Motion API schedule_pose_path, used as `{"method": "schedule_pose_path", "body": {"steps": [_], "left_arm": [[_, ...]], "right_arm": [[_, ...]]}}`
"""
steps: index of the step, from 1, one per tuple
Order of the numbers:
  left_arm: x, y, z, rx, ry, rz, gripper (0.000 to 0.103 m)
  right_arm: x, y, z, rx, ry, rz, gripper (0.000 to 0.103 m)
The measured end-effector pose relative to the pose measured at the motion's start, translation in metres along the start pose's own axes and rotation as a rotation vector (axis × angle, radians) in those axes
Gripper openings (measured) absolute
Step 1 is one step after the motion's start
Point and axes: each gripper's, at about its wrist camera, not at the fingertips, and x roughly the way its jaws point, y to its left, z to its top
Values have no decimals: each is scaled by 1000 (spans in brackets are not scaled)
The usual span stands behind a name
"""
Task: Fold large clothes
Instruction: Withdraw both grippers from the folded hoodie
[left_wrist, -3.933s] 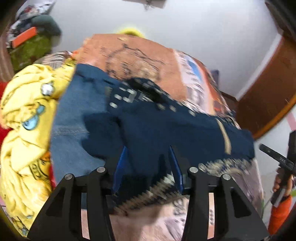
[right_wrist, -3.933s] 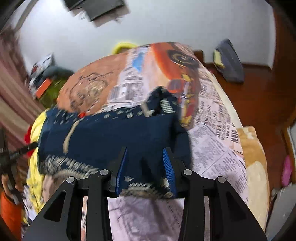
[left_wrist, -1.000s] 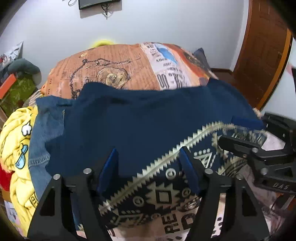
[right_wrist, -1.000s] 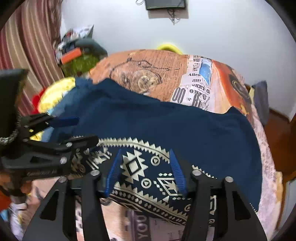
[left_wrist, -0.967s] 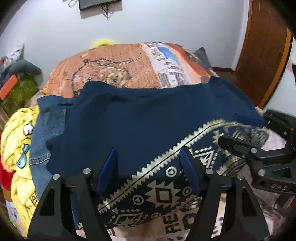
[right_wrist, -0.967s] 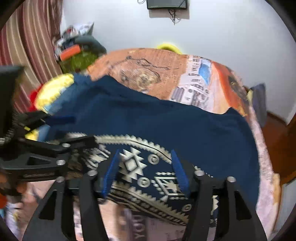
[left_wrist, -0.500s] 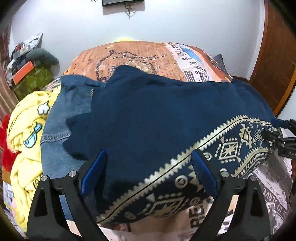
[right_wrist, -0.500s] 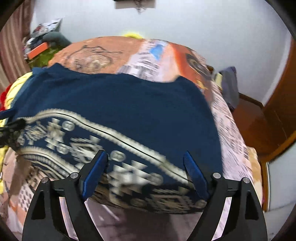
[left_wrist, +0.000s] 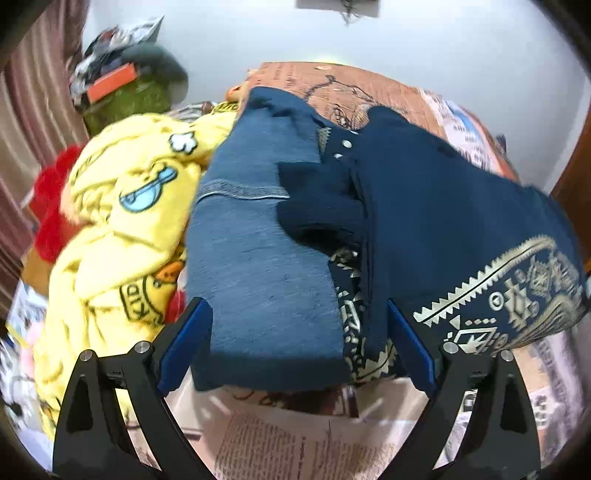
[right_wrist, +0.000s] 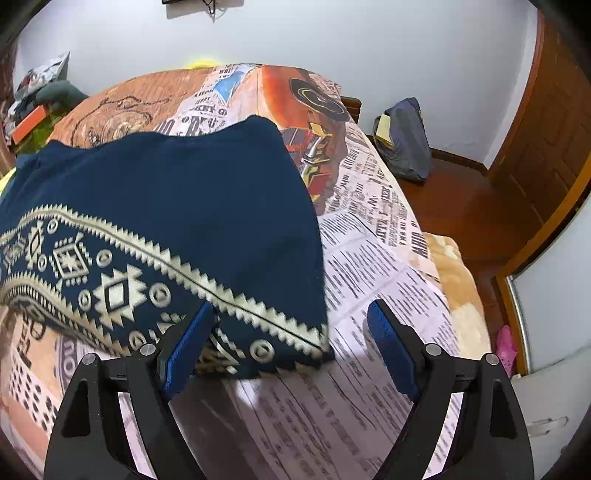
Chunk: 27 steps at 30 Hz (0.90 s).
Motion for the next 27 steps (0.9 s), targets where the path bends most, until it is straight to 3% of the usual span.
{"method": "schedule_pose_path", "body": {"steps": [7,10,15,19,21,25,27], "left_arm": [[-26,-7,-11,-117,-4,-223,95],[-16,-16,-23,-163,38,-334,95],[9,-39,-38,-163,89,-402,94],[10,-40,-36,-191,55,-469,92],[6,-37,-32,-213,52,-540,80],[-16,-32,-16,-174,-43,-541,78],[-15,-29,-13,-194,-49,-571,78]], "right_arm": [[-15,0,1,10,-28,33,83],[-20,5,1,16,-38,67,83],[-20,18,0,-28,-40,87,83],[-20,24,-2,-68,-37,77,83],[-20,26,-3,-86,-39,63,83],[-19,28,-3,-101,-36,57,83],[-19,28,-2,-93,-35,65,83]]}}
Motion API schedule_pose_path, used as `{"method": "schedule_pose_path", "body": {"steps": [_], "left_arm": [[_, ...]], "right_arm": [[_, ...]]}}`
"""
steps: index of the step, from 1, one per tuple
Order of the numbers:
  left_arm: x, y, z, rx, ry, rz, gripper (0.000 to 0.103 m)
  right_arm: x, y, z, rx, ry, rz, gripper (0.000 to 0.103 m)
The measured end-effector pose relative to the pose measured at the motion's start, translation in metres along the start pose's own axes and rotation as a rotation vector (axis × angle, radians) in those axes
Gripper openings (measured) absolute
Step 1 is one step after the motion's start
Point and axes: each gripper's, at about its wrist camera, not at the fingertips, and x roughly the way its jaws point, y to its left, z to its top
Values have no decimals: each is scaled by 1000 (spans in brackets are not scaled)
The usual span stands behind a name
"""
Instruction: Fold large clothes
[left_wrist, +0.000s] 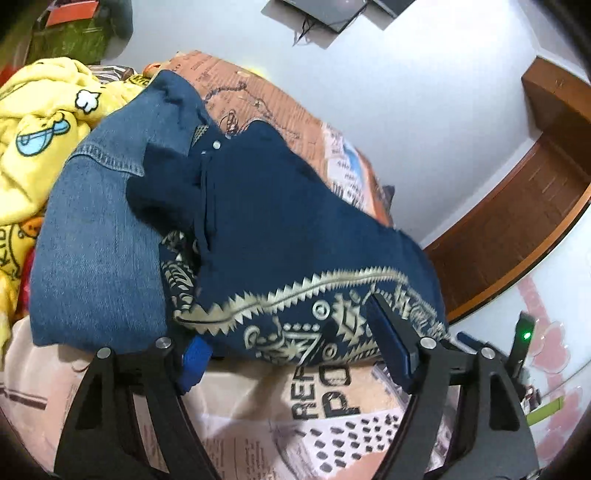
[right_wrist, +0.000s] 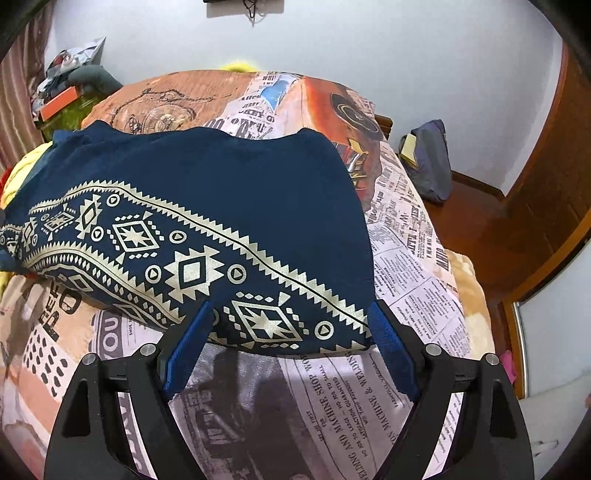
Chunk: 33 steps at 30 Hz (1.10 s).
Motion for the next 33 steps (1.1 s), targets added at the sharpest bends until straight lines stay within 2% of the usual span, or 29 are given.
{"method": "schedule_pose_path", "body": {"steps": [4,6,11,17,19,21,22,23,24,27,30,33], "left_arm": [[22,20,-9,-81,57,0,77],[24,24,-14,-118,39,-19,77],[36,10,-6,-85,18,-24,78],[58,25,17,-207,-44,-109,78],[61,33,26,-241,-62,-98,70],[66,36,35,-267,-46,-66,45],[67,36,38,-270,-35,-61,37],[67,34,42,-266,-34,-54,24],[63,31,46,-252,-35,-47,20],[49,5,59,-160,-54,11,15],[25,-22,74,-77,-130,46,14],[-4,-53,85,40,-224,120,14]], "right_arm": [[0,4,1,8,-1,17,83],[0,7,1,1,-1,25,83],[1,16,1,-37,4,13,83],[-3,24,1,-45,4,28,83],[-4,28,4,-58,4,26,83],[-7,33,9,-70,-3,27,83],[-8,34,11,-74,-7,28,83],[-10,36,14,-78,-13,32,83],[-13,39,18,-81,-18,38,83],[-19,49,31,-95,-43,58,83],[-24,61,49,-99,-71,97,83],[-24,78,63,-95,-83,152,83]]}}
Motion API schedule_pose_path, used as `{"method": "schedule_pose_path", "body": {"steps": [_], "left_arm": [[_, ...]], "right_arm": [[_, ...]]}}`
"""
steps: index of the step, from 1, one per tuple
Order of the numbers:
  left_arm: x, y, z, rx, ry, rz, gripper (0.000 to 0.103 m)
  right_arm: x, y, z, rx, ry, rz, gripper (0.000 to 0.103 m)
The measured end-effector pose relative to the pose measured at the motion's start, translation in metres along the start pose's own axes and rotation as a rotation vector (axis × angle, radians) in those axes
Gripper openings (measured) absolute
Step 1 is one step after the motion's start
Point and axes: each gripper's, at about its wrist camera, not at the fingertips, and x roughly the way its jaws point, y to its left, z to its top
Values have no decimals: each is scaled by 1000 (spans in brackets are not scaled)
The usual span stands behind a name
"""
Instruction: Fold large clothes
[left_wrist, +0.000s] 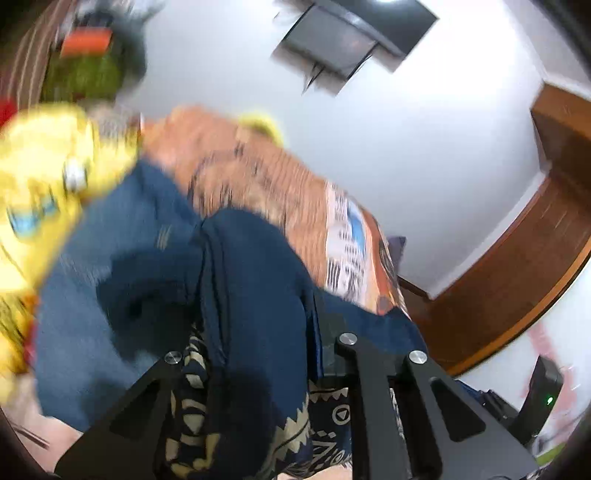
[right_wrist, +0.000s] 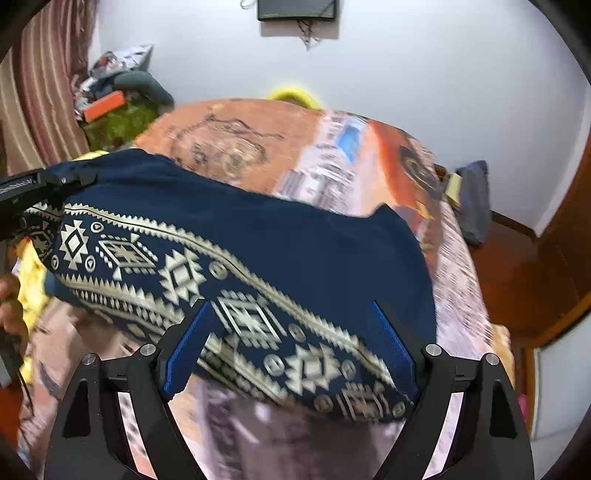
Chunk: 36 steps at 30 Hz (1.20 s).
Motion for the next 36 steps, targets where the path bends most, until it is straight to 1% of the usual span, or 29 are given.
{"method": "schedule_pose_path", "body": {"steps": [2,4,7,9,10,12,15,17,19,21,23,25,26,28,29,30,33,36], "left_arm": [[-17,-16,8,64,-63,36,14],[-28,-28,9,126,-88,67,14],[-21,-43,6,190,-63,82,14],[-15,-48,0,208,-27,93,14],[-10,-49,-6,215,-7,99,14],[1,-58,-14,231,19,98,14],[10,-83,-24,276,24,78,13],[13,-102,-30,303,32,56,13],[20,-120,-35,323,45,29,13],[27,-142,-42,342,66,-23,13],[35,-164,-51,376,106,-73,14],[46,-185,-67,435,155,-109,14],[52,-196,-78,465,179,-123,14],[68,-212,-98,502,258,-156,14],[78,-218,-109,504,305,-167,14],[88,-221,-119,503,352,-170,14],[112,-221,-144,477,453,-187,14],[121,-220,-155,447,515,-225,13]], "right_arm": [[7,11,5,0,0,41,83],[22,23,9,1,24,71,83],[46,35,4,14,72,98,83],[60,40,-2,24,118,117,83],[70,41,-7,38,152,141,83],[78,38,-13,57,184,170,83],[64,31,-20,39,171,188,83],[51,27,-26,34,156,181,83],[29,12,-36,30,124,148,83],[11,-8,-49,52,104,110,83],[-6,-34,-65,115,88,93,83],[-20,-59,-84,182,99,75,83],[-24,-65,-89,203,103,62,83],[-34,-86,-106,252,114,12,83],[-36,-90,-105,260,118,2,83],[-40,-96,-111,276,122,-10,83],[-49,-108,-122,315,124,-22,83],[-54,-112,-124,320,122,-35,83]]}}
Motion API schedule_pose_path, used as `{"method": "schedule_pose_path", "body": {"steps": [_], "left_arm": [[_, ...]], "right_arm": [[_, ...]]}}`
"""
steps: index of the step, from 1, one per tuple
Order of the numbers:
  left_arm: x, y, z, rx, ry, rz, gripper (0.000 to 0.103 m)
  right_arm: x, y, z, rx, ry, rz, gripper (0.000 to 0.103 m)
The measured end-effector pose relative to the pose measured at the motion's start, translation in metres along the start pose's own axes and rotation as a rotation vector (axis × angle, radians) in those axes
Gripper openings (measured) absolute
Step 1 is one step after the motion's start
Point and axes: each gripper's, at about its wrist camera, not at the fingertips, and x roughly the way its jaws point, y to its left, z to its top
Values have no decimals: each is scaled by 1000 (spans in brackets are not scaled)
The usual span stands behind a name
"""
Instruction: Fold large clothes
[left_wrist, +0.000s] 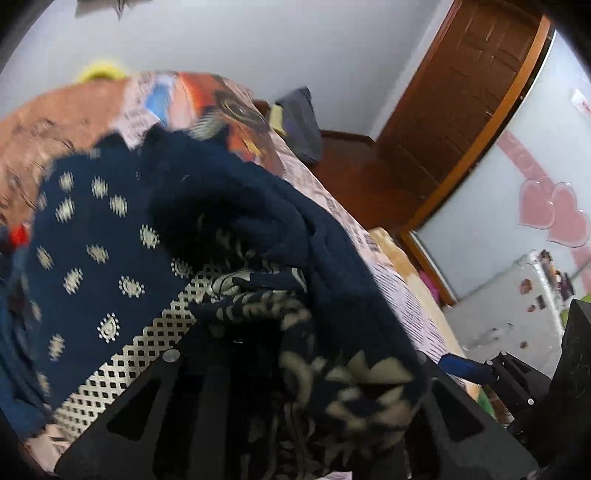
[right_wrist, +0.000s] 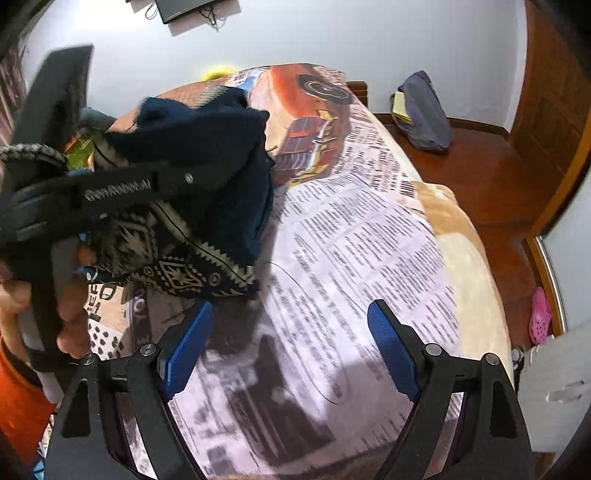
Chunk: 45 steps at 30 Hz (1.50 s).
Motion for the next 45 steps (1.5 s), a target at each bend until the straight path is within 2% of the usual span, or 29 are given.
{"method": "schedule_pose_path", "body": {"steps": [1,4,6,8,12,14,15,18,20,23,27,29,31,35,38,41,45], "left_arm": [[1,-3,-1,15,13,-8,14],[-1,-13,-4,92,44,2,24],[-9,-18,-6,122,59,-8,45],[-21,-25,-8,138,62,-37,55],[-66,-38,-13,197,-17,-44,56],[-92,-38,-15,215,-68,-14,61],[-106,-34,-15,219,-99,9,67],[-138,-12,-13,193,-194,106,82],[-145,3,-9,176,-228,180,88],[-137,25,-10,153,-196,276,88],[-113,52,-25,127,-96,281,88],[-103,53,-41,138,-72,321,88],[-89,59,-52,142,-73,357,89],[-85,72,-67,111,-79,336,95],[-86,79,-76,98,-68,326,95],[-96,82,-85,96,-85,351,95],[-110,83,-77,103,-122,392,95]], "right_arm": [[-1,-3,2,-1,-1,-8,83],[-5,-3,0,-3,-3,-17,83],[-8,-3,-2,-5,-6,-16,83],[-12,-2,-3,-10,-14,-20,83],[-21,-2,-1,-26,-37,-21,83],[-27,0,0,-36,-52,-13,83],[-29,2,1,-42,-60,-7,83],[-35,10,9,-66,-90,11,83],[-36,16,16,-82,-113,29,83],[-31,28,34,-91,-145,56,83],[-7,36,55,-68,-133,108,83],[13,36,60,-46,-95,112,83],[35,33,61,-41,-47,97,83],[64,20,48,-31,41,56,83],[68,3,37,-3,75,53,83],[58,-9,30,18,79,73,83],[40,-12,29,-16,45,72,83]]}}
